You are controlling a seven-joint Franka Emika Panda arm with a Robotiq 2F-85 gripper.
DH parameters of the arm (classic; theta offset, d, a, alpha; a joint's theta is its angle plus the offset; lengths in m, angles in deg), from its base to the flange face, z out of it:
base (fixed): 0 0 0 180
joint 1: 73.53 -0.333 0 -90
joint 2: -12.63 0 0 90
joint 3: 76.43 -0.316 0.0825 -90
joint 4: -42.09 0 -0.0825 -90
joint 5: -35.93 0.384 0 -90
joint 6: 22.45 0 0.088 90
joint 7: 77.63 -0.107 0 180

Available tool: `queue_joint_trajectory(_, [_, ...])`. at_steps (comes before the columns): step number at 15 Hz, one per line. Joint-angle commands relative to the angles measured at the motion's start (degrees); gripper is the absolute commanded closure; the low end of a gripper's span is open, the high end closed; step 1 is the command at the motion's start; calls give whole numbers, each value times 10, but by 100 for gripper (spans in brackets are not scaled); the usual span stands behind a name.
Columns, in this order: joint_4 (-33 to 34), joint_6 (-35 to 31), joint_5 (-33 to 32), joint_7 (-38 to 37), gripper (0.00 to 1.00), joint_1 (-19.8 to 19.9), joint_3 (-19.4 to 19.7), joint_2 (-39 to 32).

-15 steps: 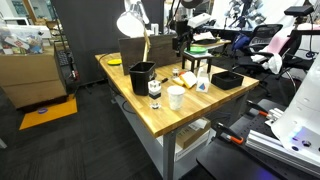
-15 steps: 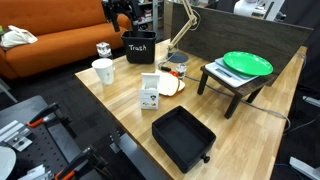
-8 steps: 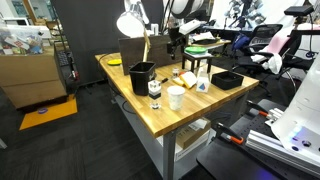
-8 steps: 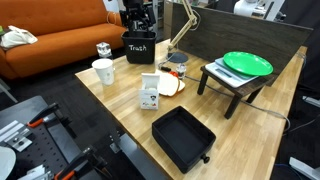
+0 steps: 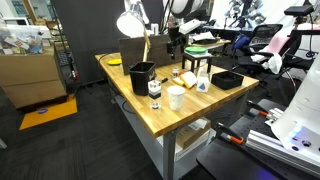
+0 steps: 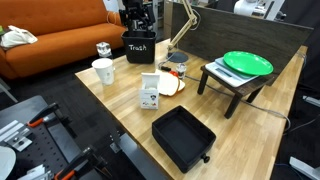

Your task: Turn off the desk lamp

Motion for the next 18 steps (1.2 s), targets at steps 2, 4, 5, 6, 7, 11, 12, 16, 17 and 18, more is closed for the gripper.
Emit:
queue_joint_trajectory(2, [28, -1, -3, 9, 0, -2, 10, -28])
queue_joint_trajectory(4, [56, -5, 8, 31, 0, 1, 11, -59])
queue_joint_trajectory(5, [76, -7, 14, 45, 0, 2, 10, -79])
queue_joint_trajectory(6, [95, -7, 19, 55, 0, 3, 9, -99])
queue_joint_trajectory(7, [118, -4, 24, 64, 0, 3, 9, -120])
queue_joint_trajectory(11, [203, 0, 42, 78, 0, 8, 13, -200])
queue_joint_trajectory(12, [224, 1, 48, 80, 0, 10, 15, -218])
queue_joint_trajectory(16, [297, 10, 65, 80, 0, 16, 27, -281])
queue_joint_trajectory(17, [259, -7, 56, 68, 0, 8, 33, -257])
queue_joint_trajectory(18, [268, -7, 57, 68, 0, 9, 34, -266])
